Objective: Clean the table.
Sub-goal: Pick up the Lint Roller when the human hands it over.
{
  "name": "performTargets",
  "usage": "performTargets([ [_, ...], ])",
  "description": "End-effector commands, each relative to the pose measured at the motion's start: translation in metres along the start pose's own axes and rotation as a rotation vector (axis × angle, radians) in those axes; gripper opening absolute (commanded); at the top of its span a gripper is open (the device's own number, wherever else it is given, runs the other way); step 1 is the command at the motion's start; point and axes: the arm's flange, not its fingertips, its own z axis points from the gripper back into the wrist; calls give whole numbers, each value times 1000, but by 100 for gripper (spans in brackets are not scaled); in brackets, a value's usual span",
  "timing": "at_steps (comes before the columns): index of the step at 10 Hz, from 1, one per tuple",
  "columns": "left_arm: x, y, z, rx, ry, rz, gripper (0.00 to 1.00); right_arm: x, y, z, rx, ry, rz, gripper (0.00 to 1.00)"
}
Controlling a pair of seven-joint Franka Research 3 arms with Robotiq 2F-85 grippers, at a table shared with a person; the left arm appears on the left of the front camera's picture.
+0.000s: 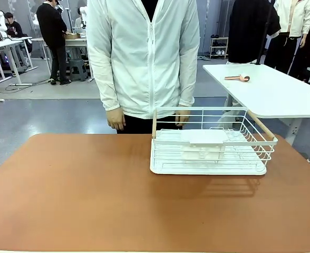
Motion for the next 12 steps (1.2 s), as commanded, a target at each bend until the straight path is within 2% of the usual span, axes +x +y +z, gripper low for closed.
performTargets([
  [1,-4,2,6,-4,-15,4,100,-1,9,0,-2,-12,3,100],
  [12,-4,2,6,-4,-15,4,100,-1,9,0,-2,-12,3,100],
])
